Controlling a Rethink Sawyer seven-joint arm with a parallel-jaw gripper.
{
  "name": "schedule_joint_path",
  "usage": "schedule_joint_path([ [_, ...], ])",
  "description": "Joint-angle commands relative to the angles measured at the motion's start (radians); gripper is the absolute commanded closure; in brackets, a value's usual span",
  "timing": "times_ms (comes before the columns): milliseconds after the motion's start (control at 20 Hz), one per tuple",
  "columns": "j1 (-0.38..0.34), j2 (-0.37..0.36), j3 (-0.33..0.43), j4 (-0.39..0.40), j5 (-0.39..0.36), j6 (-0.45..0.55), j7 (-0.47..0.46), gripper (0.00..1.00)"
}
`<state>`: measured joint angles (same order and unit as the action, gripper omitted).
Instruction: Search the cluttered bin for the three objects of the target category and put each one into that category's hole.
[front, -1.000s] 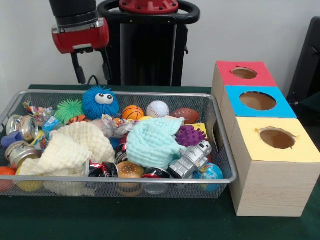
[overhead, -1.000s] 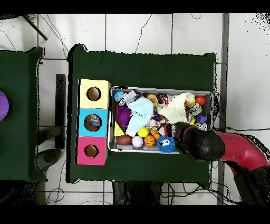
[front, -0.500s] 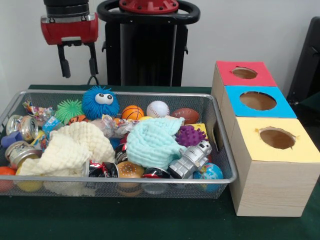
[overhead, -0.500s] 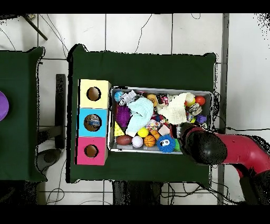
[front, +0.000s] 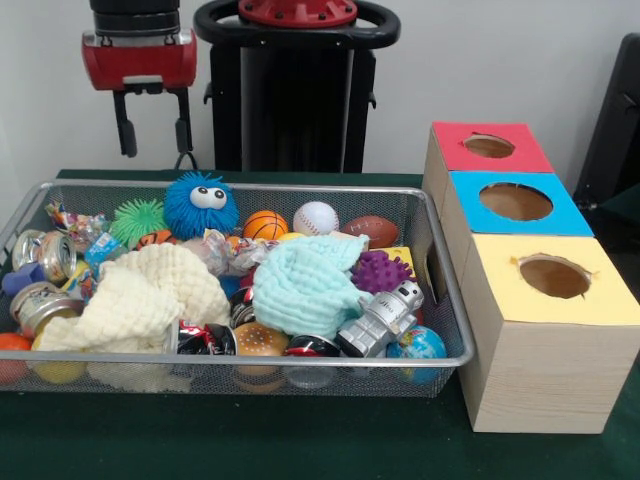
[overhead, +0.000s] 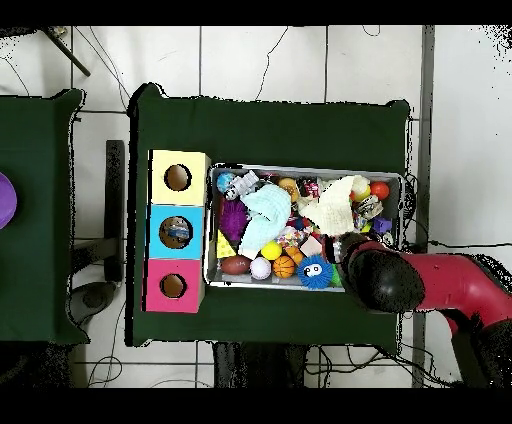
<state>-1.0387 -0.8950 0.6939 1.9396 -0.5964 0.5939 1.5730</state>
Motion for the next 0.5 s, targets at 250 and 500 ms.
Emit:
schedule_joint_path([
  [250,0.032,0.026,-0.037,-0.053,-0.097,0.004,-0.055,0.00],
  [500,0.021,0.028,-0.038,-0.045,-0.101,-0.007,-0.054,0.00],
])
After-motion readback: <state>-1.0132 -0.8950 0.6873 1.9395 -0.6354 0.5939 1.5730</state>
